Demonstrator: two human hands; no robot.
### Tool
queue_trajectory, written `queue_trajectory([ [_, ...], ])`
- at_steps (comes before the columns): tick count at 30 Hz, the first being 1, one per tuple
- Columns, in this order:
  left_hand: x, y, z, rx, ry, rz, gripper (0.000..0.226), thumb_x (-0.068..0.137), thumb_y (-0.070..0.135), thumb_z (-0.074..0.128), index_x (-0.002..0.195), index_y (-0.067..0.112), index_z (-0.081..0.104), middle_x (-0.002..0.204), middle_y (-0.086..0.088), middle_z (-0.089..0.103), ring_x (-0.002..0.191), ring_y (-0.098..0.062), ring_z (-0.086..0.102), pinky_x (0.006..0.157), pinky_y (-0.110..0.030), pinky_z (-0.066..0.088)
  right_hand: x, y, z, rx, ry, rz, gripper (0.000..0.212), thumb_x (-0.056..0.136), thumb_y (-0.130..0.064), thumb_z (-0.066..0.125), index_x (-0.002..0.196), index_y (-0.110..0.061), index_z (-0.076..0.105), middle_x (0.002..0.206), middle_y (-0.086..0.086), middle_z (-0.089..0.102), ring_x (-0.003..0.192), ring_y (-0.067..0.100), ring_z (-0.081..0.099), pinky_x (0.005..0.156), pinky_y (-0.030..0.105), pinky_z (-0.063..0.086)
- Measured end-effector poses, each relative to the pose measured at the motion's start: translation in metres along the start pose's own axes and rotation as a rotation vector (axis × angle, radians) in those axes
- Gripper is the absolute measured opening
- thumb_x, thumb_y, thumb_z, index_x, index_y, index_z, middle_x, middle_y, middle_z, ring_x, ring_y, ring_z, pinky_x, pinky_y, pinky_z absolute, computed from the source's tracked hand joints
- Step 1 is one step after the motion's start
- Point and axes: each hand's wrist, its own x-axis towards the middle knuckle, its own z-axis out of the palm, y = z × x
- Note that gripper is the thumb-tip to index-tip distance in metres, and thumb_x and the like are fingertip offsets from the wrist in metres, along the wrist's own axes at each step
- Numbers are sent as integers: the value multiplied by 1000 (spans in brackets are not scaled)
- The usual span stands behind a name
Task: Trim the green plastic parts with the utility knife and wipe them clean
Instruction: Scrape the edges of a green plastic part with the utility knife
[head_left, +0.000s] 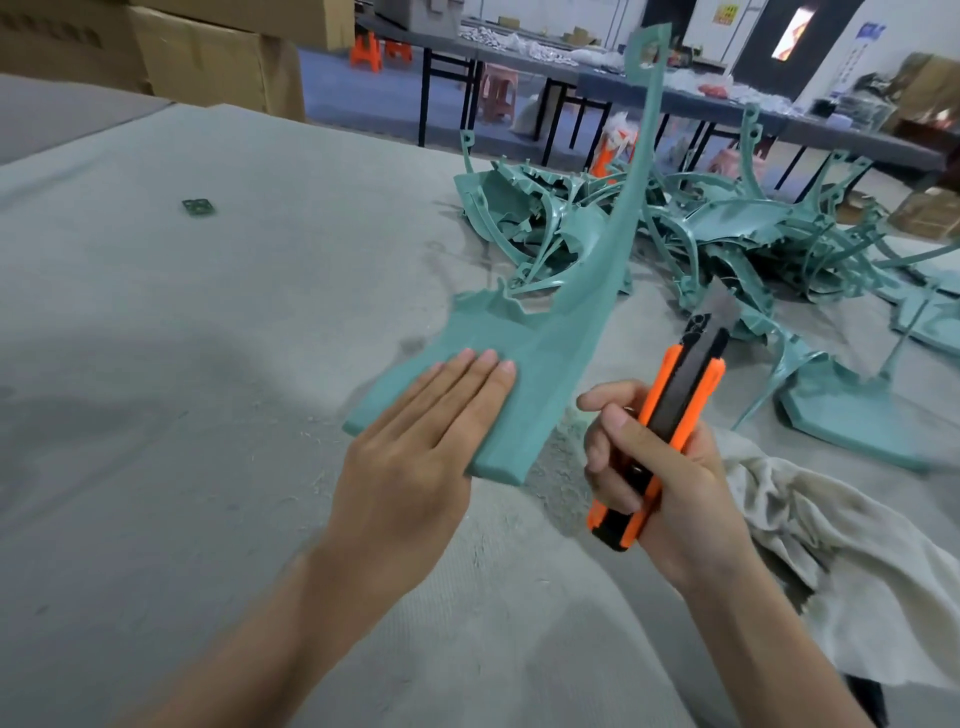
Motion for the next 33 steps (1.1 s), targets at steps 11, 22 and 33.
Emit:
queue_trajectory([
  [11,2,-13,3,99,128,-185,58,64,1,39,116,-5,65,113,-15,69,104,-24,47,84,-33,38,-19,12,28,-892,-39,-317,58,95,-69,38,70,-16,44,56,1,31,48,10,32,48,27,25],
  [22,0,-12,4,86,132,-196,56,68,2,38,116,-5,66,109,-15,71,100,-24,48,79,-32,39,-20,15,28,-933,23,-320,54,94,-69,38,65,-23,37,52,2,31,44,7,30,45,25,21],
  [33,-2,-5,4,77,113,-120,52,69,-1,40,113,-6,66,110,-15,70,98,-21,56,84,-32,41,-14,17,21,-963,153,-285,58,93,-72,36,66,-20,40,52,-1,29,46,7,28,46,27,23],
])
